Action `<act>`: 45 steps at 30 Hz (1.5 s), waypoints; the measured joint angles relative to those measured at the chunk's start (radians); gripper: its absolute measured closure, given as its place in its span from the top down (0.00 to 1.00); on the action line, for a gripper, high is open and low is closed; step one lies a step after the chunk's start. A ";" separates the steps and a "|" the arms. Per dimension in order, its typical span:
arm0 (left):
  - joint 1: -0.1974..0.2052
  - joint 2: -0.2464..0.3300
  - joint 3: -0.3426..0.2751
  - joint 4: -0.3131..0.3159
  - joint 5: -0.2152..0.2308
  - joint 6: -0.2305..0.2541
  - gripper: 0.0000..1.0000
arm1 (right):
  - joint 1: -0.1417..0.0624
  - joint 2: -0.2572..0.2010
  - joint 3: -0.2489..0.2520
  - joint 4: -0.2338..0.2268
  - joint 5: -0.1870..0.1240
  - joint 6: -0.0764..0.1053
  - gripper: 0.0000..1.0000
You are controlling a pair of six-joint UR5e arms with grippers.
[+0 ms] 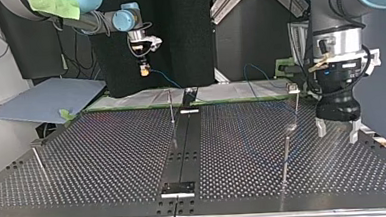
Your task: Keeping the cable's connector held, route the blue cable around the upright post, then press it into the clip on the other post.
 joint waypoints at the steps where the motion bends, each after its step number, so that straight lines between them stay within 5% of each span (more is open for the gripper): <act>1: -0.001 -0.009 0.003 -0.008 0.009 0.009 1.00 | 0.000 0.000 0.000 -0.001 -0.001 0.000 0.00; 9: -0.006 -0.074 0.018 -0.085 0.078 0.091 1.00 | 0.000 0.000 0.000 0.002 -0.006 0.000 0.00; 18: -0.016 -0.066 0.021 -0.141 0.029 0.188 1.00 | 0.001 0.000 0.001 0.004 -0.007 0.000 0.00; 45: -0.027 -0.126 0.021 -0.152 0.065 0.466 1.00 | 0.002 0.000 0.000 0.004 -0.010 0.000 0.00</act>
